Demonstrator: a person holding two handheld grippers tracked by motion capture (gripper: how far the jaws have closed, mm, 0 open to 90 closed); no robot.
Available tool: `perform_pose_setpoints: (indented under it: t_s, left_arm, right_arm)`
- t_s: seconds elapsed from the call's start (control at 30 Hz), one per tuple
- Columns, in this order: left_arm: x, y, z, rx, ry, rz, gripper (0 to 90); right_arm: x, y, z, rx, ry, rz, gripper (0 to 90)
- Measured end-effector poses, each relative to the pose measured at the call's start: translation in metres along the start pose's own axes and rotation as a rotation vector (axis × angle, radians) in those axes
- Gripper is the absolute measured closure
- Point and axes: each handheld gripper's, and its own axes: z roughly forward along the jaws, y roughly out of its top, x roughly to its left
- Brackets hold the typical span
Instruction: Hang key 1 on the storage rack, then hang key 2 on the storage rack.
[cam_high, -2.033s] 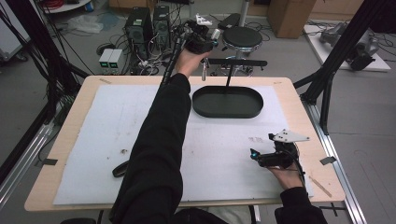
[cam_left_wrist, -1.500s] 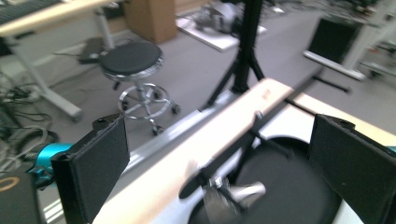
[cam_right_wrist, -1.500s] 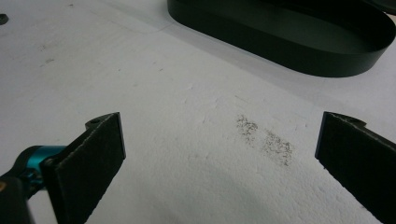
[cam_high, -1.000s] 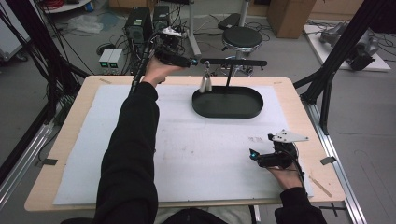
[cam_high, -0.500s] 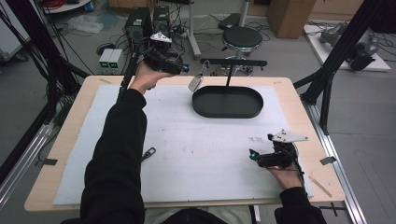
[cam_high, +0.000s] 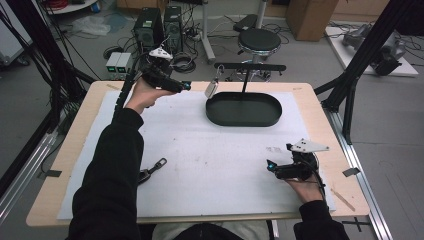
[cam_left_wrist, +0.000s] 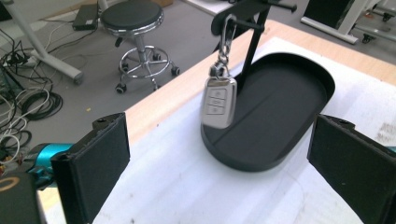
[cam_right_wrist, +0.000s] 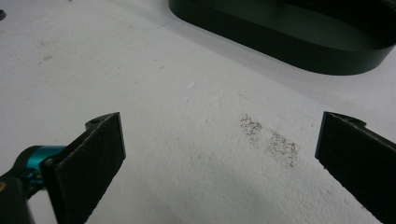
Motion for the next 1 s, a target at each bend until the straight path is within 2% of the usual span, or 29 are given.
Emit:
perform_pose_setpoints:
  t_s: [0.3,0.63,1.0]
  left_arm:
    - [-0.003,-0.02,-0.012,0.033,-0.021,0.007,6.1]
    - [-0.016,-0.042,-0.026,0.04,-0.042,0.023,6.1]
    - [-0.025,-0.063,-0.034,0.073,-0.061,0.034,6.1]
  right_arm:
    - [0.0,0.0,0.0,0.001,-0.003,0.006,0.8]
    - [-0.001,0.0,0.0,0.002,-0.005,0.004,0.8]
    - [-0.001,-0.001,-0.001,0.003,-0.008,0.007,0.8]
